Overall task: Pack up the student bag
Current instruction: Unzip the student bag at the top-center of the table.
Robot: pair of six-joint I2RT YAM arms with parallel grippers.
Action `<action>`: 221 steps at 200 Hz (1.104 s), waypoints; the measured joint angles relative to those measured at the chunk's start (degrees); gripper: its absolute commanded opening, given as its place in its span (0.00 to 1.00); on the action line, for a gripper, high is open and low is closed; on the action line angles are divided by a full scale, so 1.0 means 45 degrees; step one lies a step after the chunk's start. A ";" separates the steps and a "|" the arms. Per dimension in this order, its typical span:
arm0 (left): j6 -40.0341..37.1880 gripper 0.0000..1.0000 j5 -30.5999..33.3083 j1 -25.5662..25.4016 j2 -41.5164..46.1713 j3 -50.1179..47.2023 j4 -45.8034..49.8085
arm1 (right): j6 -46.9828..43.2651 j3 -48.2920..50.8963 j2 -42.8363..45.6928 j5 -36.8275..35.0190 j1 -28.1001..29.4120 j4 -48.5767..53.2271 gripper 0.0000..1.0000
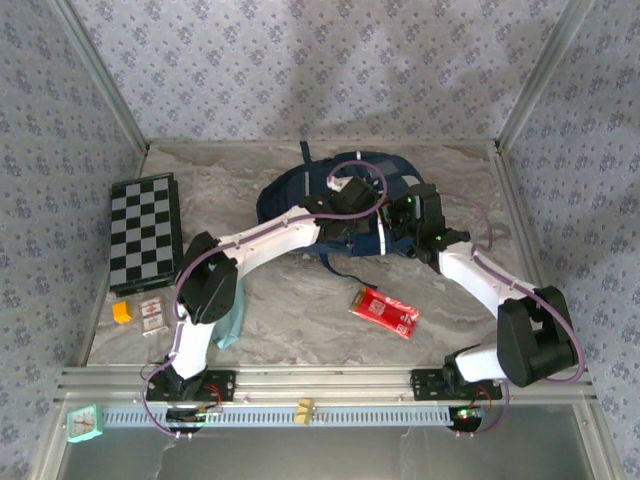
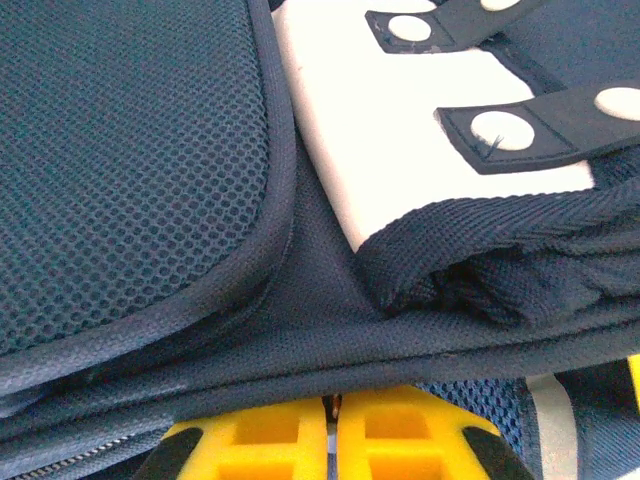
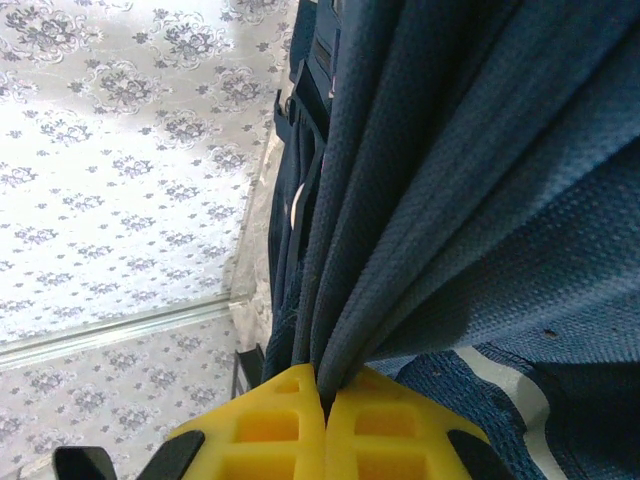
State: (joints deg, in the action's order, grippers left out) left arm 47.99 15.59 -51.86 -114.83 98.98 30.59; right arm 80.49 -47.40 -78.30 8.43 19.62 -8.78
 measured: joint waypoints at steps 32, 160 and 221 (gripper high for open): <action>-0.0476 0.00 -0.1093 0.0209 0.0850 -0.0777 -0.0175 | -0.0408 0.0000 0.0024 0.0865 -0.0641 0.0097 0.00; -0.3118 0.13 -0.3371 0.1914 0.1685 -0.4133 -0.1399 | -0.1141 0.0005 -0.0457 0.2472 -0.1787 0.0282 0.00; -0.3735 0.08 -0.2414 0.1919 0.1598 -0.4444 -0.2793 | -0.1137 0.0005 -0.0457 0.2191 -0.1719 0.0272 0.00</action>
State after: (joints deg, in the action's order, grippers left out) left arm 31.18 4.73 -43.22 -107.63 78.98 18.02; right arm 75.37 -47.37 -80.36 18.28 11.88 -7.55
